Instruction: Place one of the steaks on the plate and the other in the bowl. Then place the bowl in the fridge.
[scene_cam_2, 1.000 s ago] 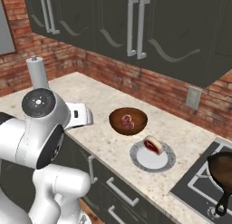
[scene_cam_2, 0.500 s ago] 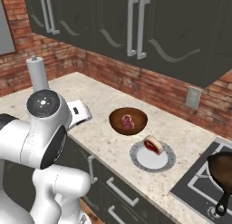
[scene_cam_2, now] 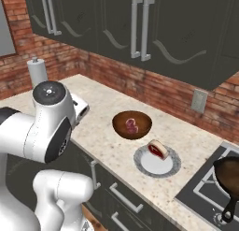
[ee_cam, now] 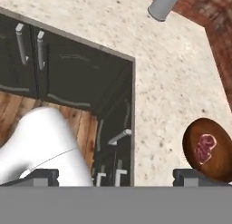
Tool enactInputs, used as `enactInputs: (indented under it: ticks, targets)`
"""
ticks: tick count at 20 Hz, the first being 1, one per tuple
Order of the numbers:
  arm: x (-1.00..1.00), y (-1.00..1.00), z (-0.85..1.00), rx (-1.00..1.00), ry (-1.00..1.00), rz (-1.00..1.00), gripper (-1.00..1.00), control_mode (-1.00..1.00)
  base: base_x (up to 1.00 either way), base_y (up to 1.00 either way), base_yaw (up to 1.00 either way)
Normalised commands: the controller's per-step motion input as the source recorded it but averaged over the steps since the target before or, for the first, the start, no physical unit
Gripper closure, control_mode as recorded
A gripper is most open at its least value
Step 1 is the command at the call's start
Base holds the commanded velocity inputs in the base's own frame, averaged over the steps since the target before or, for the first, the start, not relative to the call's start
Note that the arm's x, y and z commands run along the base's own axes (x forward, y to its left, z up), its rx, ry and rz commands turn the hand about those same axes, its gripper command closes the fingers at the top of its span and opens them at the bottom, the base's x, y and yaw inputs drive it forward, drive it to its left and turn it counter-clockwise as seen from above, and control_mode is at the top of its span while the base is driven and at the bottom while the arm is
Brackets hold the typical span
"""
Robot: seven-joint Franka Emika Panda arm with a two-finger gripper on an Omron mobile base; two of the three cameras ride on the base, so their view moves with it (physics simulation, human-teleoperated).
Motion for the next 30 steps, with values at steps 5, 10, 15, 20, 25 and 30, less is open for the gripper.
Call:
enactInputs:
  ticks: [5,10,15,20,25,30]
  targets:
    - [0.0,-0.07,-0.16,-0.18,-0.11,0.37,-1.0,-1.0,0.0,0.0,0.0]
    - [0.0,-0.17,-0.34,-0.08,-0.17,0.31,-1.0,-1.0,0.0,0.0,0.0]
    - [0.0,-0.14,-0.29,-0.06,-0.13,0.29,-1.0,-1.0,0.0,0.0,0.0]
    - [0.0,-0.01,-0.01,-0.01,0.0,0.11,-1.0,-1.0,0.0,0.0,0.0]
    - [0.04,0.0,-0.05,0.0,-0.01,-0.01,-1.0,-1.0,0.0,0.0,0.0]
    - [0.6,-0.02,-0.3,0.0,0.0,-0.08,-1.0,-1.0,0.0,0.0,0.0]
